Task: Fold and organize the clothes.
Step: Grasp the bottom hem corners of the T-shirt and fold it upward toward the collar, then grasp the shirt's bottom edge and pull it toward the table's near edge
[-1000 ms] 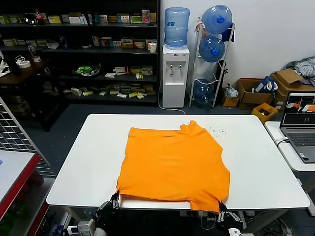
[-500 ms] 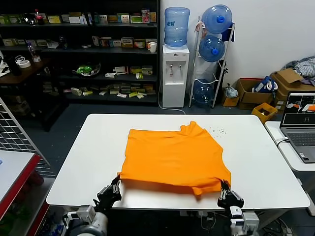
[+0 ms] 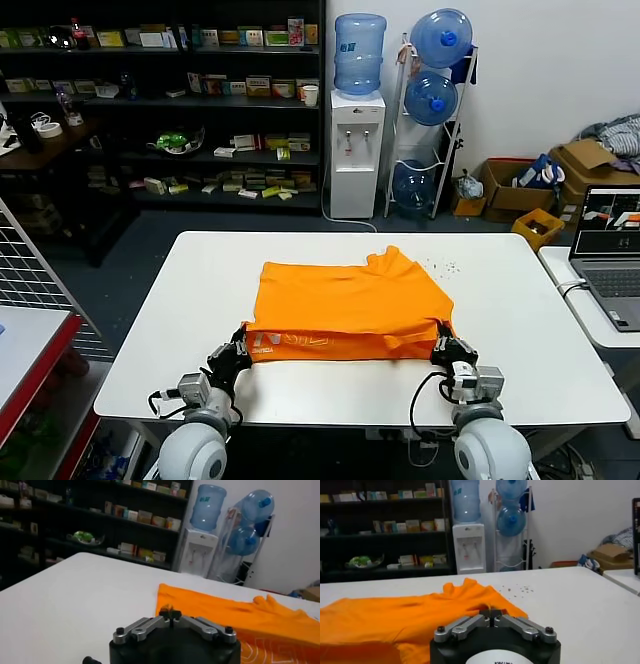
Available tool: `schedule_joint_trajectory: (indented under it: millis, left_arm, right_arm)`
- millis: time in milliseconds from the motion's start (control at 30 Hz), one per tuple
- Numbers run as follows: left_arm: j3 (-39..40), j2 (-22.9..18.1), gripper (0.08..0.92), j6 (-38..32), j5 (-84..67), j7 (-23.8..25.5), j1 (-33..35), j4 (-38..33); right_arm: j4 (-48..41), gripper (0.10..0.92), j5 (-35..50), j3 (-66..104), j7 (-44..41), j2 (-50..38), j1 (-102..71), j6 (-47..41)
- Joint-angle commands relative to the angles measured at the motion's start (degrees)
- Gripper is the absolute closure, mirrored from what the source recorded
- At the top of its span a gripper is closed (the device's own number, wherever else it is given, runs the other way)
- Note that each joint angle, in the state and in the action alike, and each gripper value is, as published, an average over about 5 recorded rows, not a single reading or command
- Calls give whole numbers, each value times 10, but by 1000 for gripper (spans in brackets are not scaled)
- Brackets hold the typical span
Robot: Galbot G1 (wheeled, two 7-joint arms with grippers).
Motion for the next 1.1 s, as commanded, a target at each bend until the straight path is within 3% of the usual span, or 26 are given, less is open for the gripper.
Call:
schedule_joint_trajectory:
  millis: [33,333,733,933,1100]
  left_arm:
    - [12,-8,903,2,5,-2,-78,93]
    - [9,-11,679,10,1,5,-80,98]
    - [-19,2,316,11,6,24,72,-14]
    - [-19,-4,188,19,-1,30,75,-3]
    - [-15,4,178,55,-43,21,57,-4]
  right_arm:
    - [-82,873,16,-21,-15,1,88,-4]
    - [-99,619,-25,-19,-57,0,82,30]
    - [-47,266,-6,39,-105,-71,-59,38]
    - [-48,204,44,46,-104,-77,-61,-3]
    - [-51,203,60,45,-104,-78,-51,-32]
